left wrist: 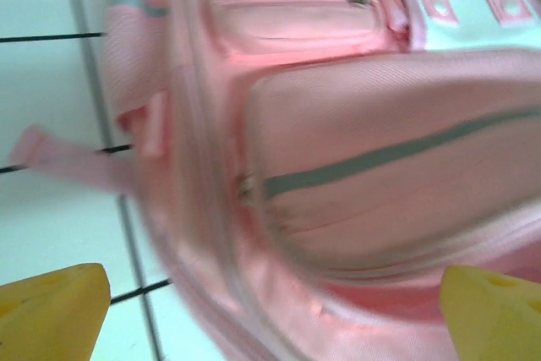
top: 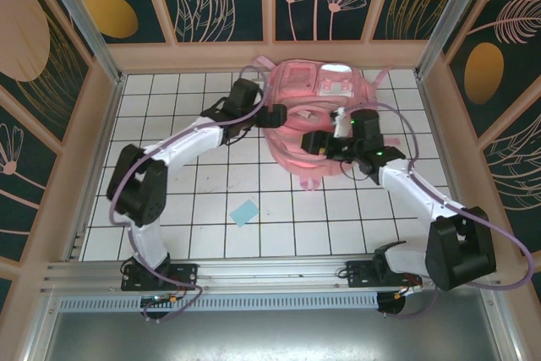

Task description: Pack the student bag

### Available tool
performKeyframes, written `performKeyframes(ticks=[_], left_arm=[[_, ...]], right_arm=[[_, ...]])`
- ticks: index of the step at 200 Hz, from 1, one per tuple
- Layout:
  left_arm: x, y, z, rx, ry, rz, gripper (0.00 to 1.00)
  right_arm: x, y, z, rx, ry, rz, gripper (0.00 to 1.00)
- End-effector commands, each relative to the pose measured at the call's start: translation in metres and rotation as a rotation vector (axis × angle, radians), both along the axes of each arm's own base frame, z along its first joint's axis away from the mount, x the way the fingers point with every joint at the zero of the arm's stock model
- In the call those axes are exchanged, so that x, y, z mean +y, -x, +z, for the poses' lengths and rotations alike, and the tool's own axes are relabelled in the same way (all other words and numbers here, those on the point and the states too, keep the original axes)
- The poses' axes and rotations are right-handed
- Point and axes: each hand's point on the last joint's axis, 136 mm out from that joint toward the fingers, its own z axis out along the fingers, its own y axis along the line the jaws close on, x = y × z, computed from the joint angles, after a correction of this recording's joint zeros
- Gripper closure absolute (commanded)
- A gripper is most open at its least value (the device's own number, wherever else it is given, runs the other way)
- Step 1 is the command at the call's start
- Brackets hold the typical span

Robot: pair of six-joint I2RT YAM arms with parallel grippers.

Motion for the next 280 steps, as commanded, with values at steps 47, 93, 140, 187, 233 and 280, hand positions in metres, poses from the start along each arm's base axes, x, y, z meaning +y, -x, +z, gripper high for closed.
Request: performKeyframes(ticks=[47, 93, 140, 187, 233, 280], left_arm=[[0.104, -0.002, 0.063, -0.176, 0.171, 0.365, 0.01], [0.181, -0.004, 0.046, -0.181, 0.210, 0.559, 0.01], [0.227, 0.013, 0.015, -0.131, 0.213, 0.646, 0.01], [0.245, 0.021, 0.005, -0.137, 0.220, 0.696, 0.01], [0.240, 0.015, 0.004, -0.127, 0.246, 0.677, 0.01], [0.239, 0.015, 0.004, -0.124, 0.252, 0.674, 0.01]], right_arm=[[0.101, 0.069, -0.026, -0.012, 0.164, 0.238, 0.19], [0.154, 0.107, -0.086, -0.020, 0.458, 0.425, 0.14], [0.169, 0.118, -0.125, -0.034, 0.733, 0.451, 0.06], [0.163, 0.126, -0.144, -0.048, 0.904, 0.449, 0.01], [0.163, 0.137, -0.162, -0.055, 0.978, 0.482, 0.01], [0.155, 0.140, -0.177, -0.030, 1.007, 0.487, 0.06]])
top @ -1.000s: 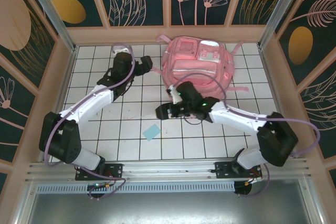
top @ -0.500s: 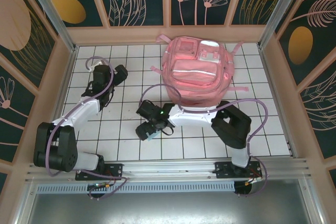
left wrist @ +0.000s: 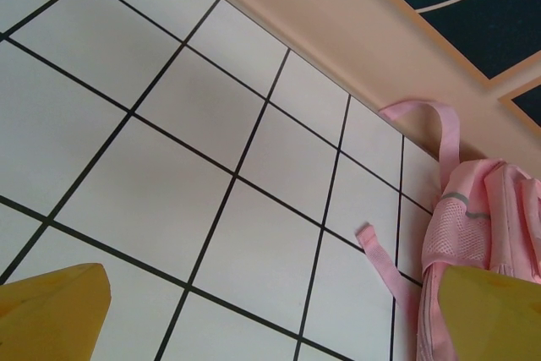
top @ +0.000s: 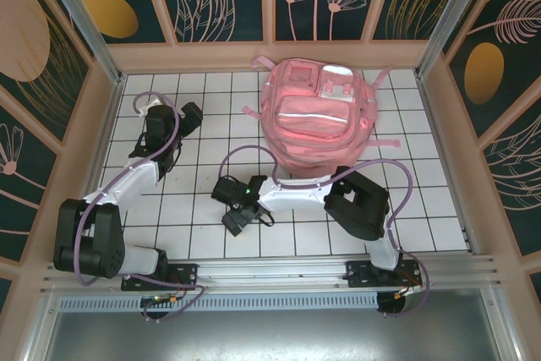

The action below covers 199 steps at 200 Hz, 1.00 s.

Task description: Pack the student bag

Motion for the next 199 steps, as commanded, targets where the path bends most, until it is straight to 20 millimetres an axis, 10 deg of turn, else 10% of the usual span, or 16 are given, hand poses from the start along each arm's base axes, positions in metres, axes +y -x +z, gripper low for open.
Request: performKeyframes(ticks=[1, 125, 199], left_arm=[[-0.001, -0.005, 0.005, -0.025, 0.025, -0.001, 0.01], [-0.005, -0.004, 0.020, -0.060, 0.052, -0.016, 0.01], [-0.049, -0.015, 0.040, -0.126, 0.096, -0.265, 0.11]], right_arm=[[-0.013, 0.000, -0.015, -0.010, 0.084, -0.005, 0.07], [-0.014, -0.016, -0.002, 0.016, 0.014, -0.056, 0.34], [-0.013, -0.066, 0.110, 0.053, -0.419, -0.155, 0.40]])
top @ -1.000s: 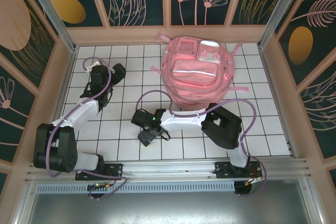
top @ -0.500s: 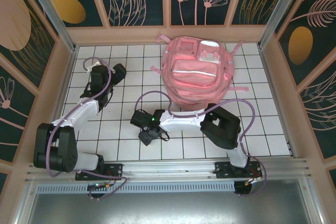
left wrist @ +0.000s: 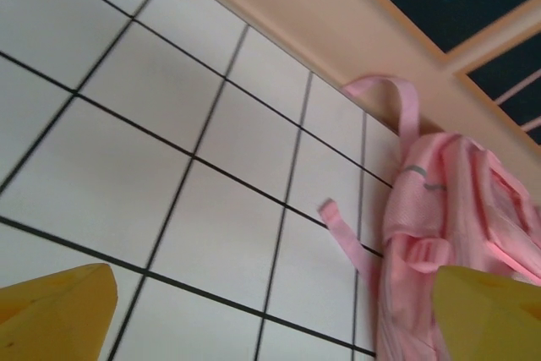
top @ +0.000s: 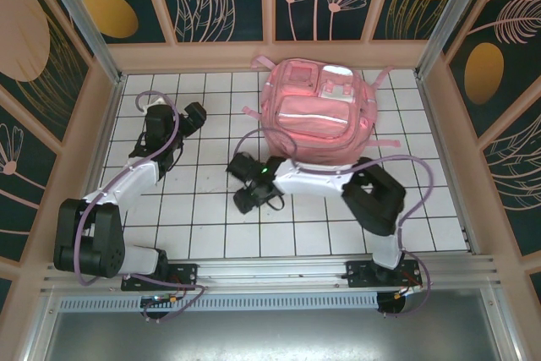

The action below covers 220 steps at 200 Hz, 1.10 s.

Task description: Pack the student bag

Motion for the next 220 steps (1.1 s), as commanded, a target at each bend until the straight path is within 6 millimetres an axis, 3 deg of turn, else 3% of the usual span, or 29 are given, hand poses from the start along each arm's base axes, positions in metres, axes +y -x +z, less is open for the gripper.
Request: performKeyframes(ticks=[1, 33, 71, 98, 124, 132, 134, 143, 169, 193, 220], left_arm=[[-0.026, -0.014, 0.033, -0.107, 0.039, -0.147, 0.12], [-0.069, -0.013, 0.047, -0.148, 0.032, -0.284, 0.19], [-0.149, -0.004, 0.064, -0.197, -0.134, -0.525, 0.20], [-0.203, 0.012, 0.049, -0.158, -0.281, -0.755, 0.23], [-0.246, 0.031, 0.024, -0.113, -0.461, -0.905, 0.26], [-0.256, 0.036, 0.024, -0.121, -0.484, -0.936, 0.27], [-0.259, 0.036, 0.015, -0.103, -0.493, -0.947, 0.27], [-0.269, 0.039, 0.005, -0.090, -0.524, -0.971, 0.27], [-0.300, 0.051, -0.004, -0.109, -0.610, -1.053, 0.27], [-0.321, 0.056, -0.014, -0.122, -0.696, -1.115, 0.26], [-0.328, 0.047, -0.024, -0.109, -0.747, -1.124, 0.25]], right_arm=[[0.004, -0.020, 0.069, -0.035, -0.242, -0.034, 0.40], [-0.048, -0.074, 0.125, -0.163, -0.354, -0.193, 0.41], [-0.158, -0.132, 0.178, -0.402, -0.333, -0.496, 0.39], [-0.238, -0.149, 0.196, -0.476, -0.378, -0.714, 0.38], [-0.291, -0.150, 0.199, -0.500, -0.466, -0.857, 0.38], [-0.303, -0.149, 0.198, -0.498, -0.497, -0.886, 0.38], [-0.306, -0.149, 0.198, -0.498, -0.504, -0.893, 0.38], [-0.319, -0.147, 0.195, -0.492, -0.526, -0.928, 0.38], [-0.343, -0.141, 0.175, -0.444, -0.550, -1.008, 0.38], [-0.355, -0.136, 0.162, -0.407, -0.591, -1.058, 0.38], [-0.361, -0.132, 0.158, -0.397, -0.642, -1.084, 0.38]])
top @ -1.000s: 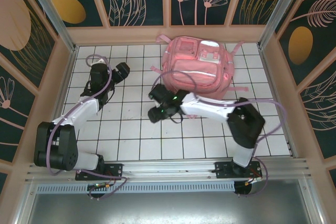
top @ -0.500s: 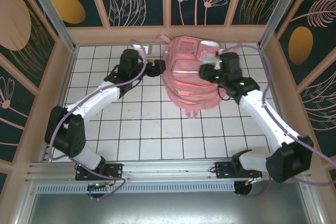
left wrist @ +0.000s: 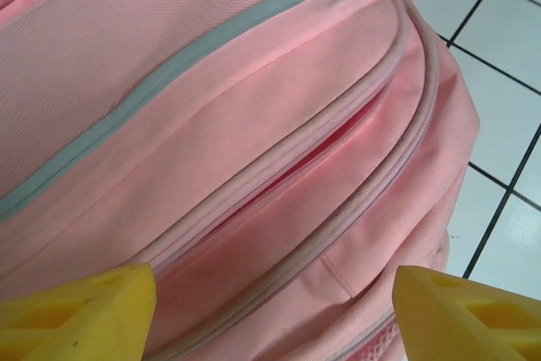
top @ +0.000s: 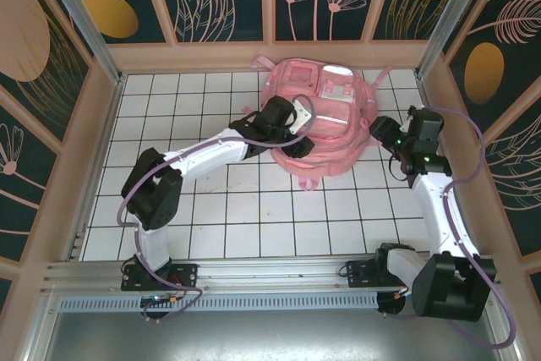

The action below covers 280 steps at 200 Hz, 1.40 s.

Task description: Pack the student bag

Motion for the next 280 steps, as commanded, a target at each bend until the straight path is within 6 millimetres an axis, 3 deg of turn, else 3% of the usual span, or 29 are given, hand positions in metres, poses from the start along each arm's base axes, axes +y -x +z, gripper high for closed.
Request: performKeyframes(ticks=[1, 63, 114, 123, 130, 152, 199, 251, 280], left_arm=[[0.002, -0.012, -0.002, -0.054, -0.083, -0.017, 0.25], [-0.011, -0.036, -0.016, -0.118, -0.139, -0.024, 0.24], [-0.016, -0.035, -0.029, -0.080, -0.162, -0.056, 0.24], [-0.015, -0.039, -0.031, -0.098, -0.175, -0.040, 0.29], [-0.014, -0.044, -0.029, -0.116, -0.177, -0.027, 0.40], [-0.020, -0.053, -0.011, -0.160, -0.134, -0.004, 1.00], [-0.030, -0.058, 0.043, -0.188, 0.027, 0.052, 1.00], [-0.044, -0.064, 0.065, -0.050, 0.190, 0.088, 1.00], [-0.057, -0.058, 0.091, 0.040, 0.298, 0.087, 1.00]], right_arm=[[0.005, 0.001, 0.014, -0.075, -0.080, 0.015, 0.38], [0.004, 0.002, 0.019, -0.097, -0.086, 0.024, 0.38], [0.002, 0.005, 0.019, -0.101, -0.069, 0.024, 0.38], [0.003, 0.006, 0.019, -0.104, -0.070, 0.025, 0.38], [0.003, 0.006, 0.020, -0.106, -0.073, 0.029, 0.39], [0.007, 0.007, 0.018, -0.106, -0.102, 0.041, 0.42], [0.027, 0.010, 0.005, -0.107, -0.220, 0.100, 0.45], [0.085, 0.003, -0.005, -0.118, -0.344, 0.236, 0.47], [0.112, -0.013, -0.009, -0.100, -0.325, 0.291, 0.47]])
